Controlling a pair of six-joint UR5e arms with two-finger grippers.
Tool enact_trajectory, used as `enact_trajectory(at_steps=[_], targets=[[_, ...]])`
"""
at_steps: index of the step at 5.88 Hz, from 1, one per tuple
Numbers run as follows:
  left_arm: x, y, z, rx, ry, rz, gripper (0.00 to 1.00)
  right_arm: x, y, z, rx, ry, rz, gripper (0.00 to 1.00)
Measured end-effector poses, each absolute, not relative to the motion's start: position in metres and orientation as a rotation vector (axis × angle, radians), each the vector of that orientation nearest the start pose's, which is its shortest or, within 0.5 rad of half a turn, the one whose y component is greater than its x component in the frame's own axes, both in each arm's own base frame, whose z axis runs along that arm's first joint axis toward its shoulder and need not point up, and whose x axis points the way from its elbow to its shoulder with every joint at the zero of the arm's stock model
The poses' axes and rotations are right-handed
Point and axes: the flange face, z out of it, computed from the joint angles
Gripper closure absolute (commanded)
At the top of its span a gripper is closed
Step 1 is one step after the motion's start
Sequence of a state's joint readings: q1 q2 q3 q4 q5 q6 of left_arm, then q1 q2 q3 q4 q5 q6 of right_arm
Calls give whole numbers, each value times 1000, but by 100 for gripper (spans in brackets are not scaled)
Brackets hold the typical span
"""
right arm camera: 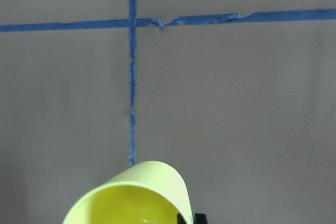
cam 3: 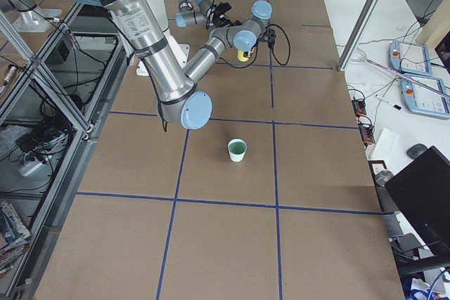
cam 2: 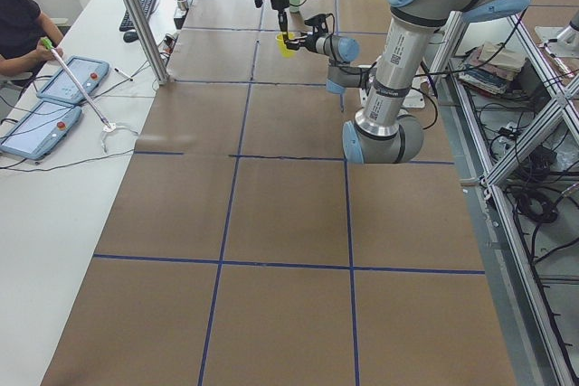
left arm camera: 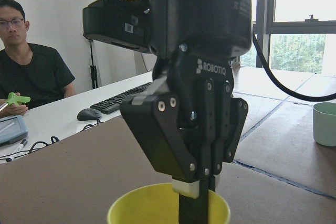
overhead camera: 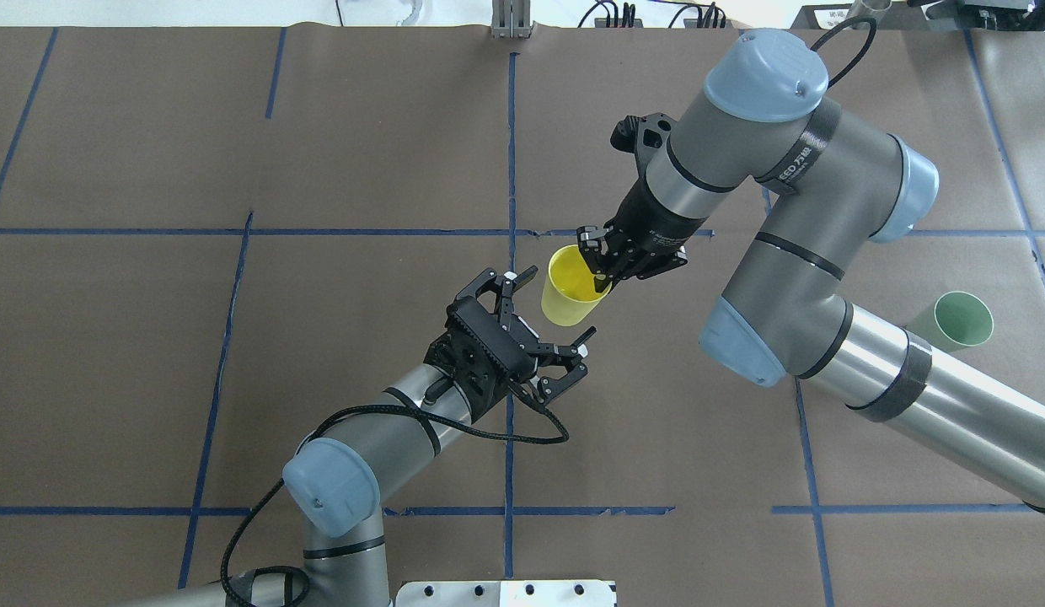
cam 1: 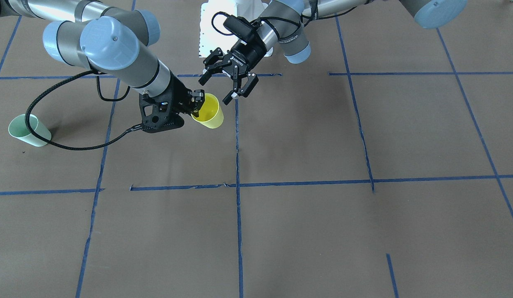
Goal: Transfer and stack yellow cup on green cup
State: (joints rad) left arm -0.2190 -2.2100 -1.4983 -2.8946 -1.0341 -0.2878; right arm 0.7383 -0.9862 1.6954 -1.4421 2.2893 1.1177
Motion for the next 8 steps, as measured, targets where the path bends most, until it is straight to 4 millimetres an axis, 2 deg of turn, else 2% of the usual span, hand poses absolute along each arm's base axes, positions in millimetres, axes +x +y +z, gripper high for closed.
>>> enact_trajectory(at_steps=[1,2,3,5,6,7,8], targets=[[579,-318,171,1501,1085,231,0,-418,-508,270,-95,-989,27,100],[579,-318,171,1499,1087,226,0,-370,-520,306,-87,-957,109,100],[579,-318,171,1498,1088,223,0,-305,-516,341,-76,-937,194,99],[576,-320,169,1493,1100,202,0,-178,-473,407,-61,-882,364,99],[575,-322,168,1483,1114,182,0,-134,-449,439,-70,-847,420,99],[574,-323,168,1477,1121,173,0,-108,-426,472,-98,-807,436,98],[575,-323,168,1470,1128,166,0,-98,-410,496,-127,-777,437,98]])
